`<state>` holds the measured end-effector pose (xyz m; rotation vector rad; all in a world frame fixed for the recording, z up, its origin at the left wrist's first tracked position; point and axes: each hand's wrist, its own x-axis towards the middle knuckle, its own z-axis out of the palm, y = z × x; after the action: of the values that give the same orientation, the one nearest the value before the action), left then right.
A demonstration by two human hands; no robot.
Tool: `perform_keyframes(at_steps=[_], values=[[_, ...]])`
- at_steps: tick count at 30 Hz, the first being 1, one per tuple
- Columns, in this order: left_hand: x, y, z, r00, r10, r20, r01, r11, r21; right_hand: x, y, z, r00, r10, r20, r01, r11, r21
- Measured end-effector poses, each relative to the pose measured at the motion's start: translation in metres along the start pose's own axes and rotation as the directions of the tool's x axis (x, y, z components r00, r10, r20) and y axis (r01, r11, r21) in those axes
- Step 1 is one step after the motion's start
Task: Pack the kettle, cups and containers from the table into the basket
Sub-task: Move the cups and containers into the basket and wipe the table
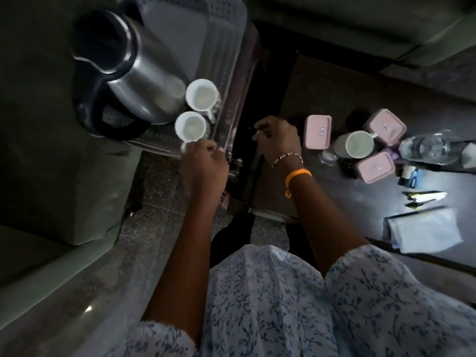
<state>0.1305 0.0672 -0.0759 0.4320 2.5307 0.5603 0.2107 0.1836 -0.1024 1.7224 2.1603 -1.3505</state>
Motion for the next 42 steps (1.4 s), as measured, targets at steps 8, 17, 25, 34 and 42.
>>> perform_keyframes(at_steps=[8, 17, 25, 34, 42], values=[[-0.059, 0.062, 0.107, 0.892, 0.058, 0.448, -0.087, 0.995, 0.045, -0.023, 0.153, -0.062, 0.948, 0.293, -0.121, -0.287, 0.956, 0.067], [-0.063, 0.124, 0.222, 0.841, 0.027, 0.541, -0.066, 0.996, 0.052, 0.004, 0.265, -0.122, 0.779, 0.585, -0.225, -0.55, 0.81, 0.203], [-0.056, 0.142, 0.285, 0.84, -0.038, 0.541, 0.052, 0.999, -0.01, 0.026, 0.312, -0.118, 0.701, 0.712, -0.045, -0.661, 0.672, 0.334], [-0.052, 0.138, 0.278, 0.886, -0.073, 0.459, 0.082, 0.997, 0.0, 0.029, 0.307, -0.116, 0.768, 0.64, -0.018, -0.607, 0.736, 0.302], [-0.067, 0.104, 0.183, 0.941, -0.042, 0.337, 0.121, 0.969, -0.217, 0.0, 0.232, -0.115, 0.908, 0.417, -0.034, -0.39, 0.872, 0.295]])
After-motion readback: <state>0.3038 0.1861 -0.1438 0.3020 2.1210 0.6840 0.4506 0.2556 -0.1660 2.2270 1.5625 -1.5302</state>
